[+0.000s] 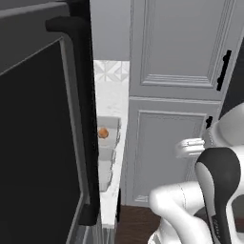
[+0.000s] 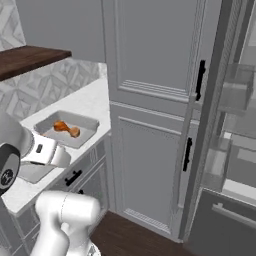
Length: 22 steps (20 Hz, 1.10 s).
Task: Place one onion and one chicken drumstick in each tupperware on the nearby counter, to pack two identical lunches.
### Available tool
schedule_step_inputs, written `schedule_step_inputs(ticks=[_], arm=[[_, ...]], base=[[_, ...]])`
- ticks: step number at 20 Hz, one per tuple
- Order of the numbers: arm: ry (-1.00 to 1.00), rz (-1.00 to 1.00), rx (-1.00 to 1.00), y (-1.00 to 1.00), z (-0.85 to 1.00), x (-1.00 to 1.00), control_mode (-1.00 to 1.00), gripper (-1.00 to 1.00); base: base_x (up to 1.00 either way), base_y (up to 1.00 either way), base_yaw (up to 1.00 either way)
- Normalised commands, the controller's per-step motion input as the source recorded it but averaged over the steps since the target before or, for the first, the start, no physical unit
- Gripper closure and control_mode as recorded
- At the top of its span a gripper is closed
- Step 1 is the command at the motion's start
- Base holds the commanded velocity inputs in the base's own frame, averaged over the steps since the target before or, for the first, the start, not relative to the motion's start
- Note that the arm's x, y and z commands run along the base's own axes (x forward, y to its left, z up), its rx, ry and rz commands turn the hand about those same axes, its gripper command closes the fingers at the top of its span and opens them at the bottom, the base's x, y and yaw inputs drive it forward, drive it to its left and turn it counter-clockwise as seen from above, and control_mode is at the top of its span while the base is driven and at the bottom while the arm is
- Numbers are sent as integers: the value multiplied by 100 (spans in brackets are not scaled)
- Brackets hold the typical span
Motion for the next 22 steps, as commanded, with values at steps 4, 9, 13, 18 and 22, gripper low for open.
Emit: schedule_step_inputs(ticks=[4, 9, 13, 18, 22], arm=[[0, 0, 0, 0, 0, 0, 100, -100], [0, 0, 0, 0, 0, 0, 100, -100], [0, 0, 0, 0, 0, 0, 100, -100], [0, 0, 0, 0, 0, 0, 100, -100], [0, 0, 0, 0, 0, 0, 100, -100]], base=[[-100, -57, -16], [-66, -95, -31], [-20, -99, -33], [0, -76, -39], [2, -66, -41]])
